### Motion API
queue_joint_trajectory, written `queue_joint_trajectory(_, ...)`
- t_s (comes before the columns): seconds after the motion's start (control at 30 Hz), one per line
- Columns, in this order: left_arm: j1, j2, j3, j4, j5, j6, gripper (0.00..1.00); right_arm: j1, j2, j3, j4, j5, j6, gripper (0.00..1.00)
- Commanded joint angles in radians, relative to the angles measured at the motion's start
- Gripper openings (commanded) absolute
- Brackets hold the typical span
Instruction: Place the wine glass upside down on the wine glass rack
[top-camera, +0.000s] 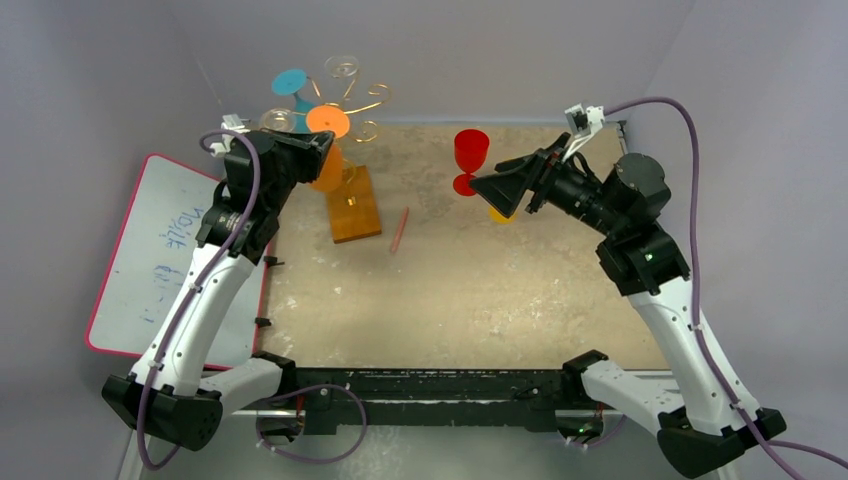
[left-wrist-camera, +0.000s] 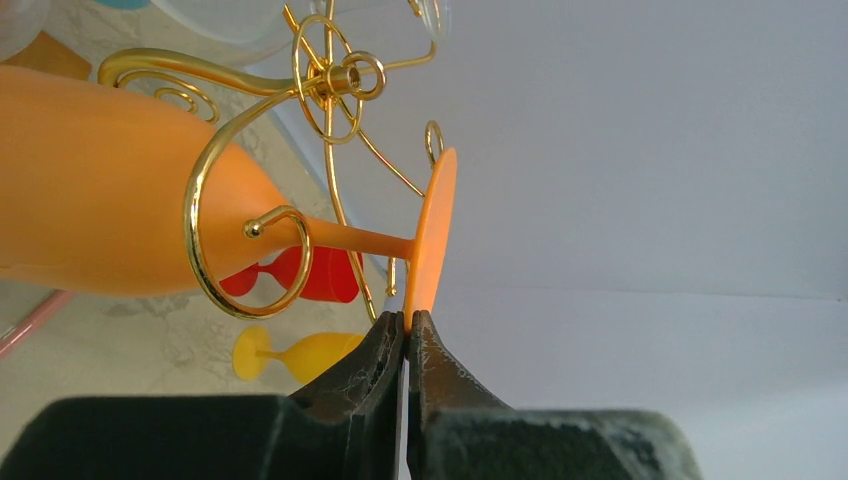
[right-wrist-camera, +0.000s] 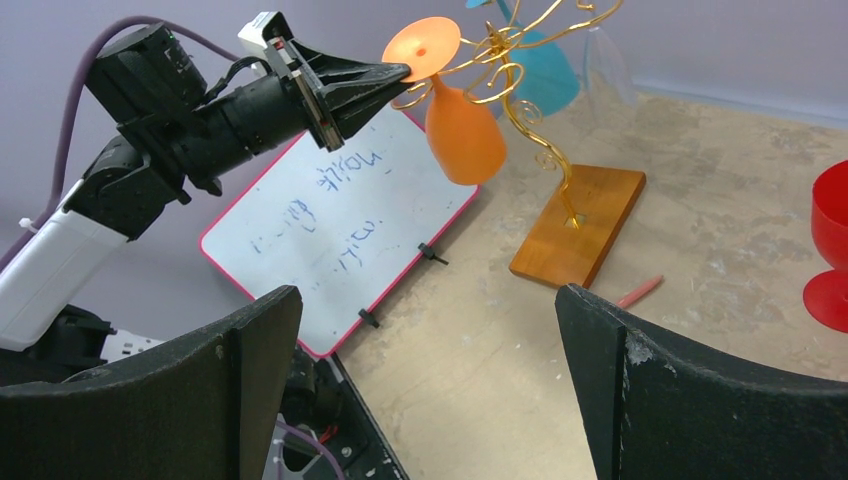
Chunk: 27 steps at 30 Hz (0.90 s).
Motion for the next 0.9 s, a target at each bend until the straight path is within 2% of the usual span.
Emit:
queue_joint_trajectory(0.0,0.006,-0.013,0.047,0.068,-0.069,-0.041,0.00,-0.001,-0.019,0.037,0.030,0.014,-0.012,1.00)
queue_joint_trajectory(0.37,0.006,-0.020,0.037,0.090,-0.114,-0.056,0.00,-0.001,-0.032,0.043,0.021,0.017,-0.016,1.00)
queue_joint_trajectory(0.87,0.006,-0.058,0.035,0.030,-0.132,-0.054,0.00,-0.002,-0.038,0.037,0.021,0.017,-0.012,1.00)
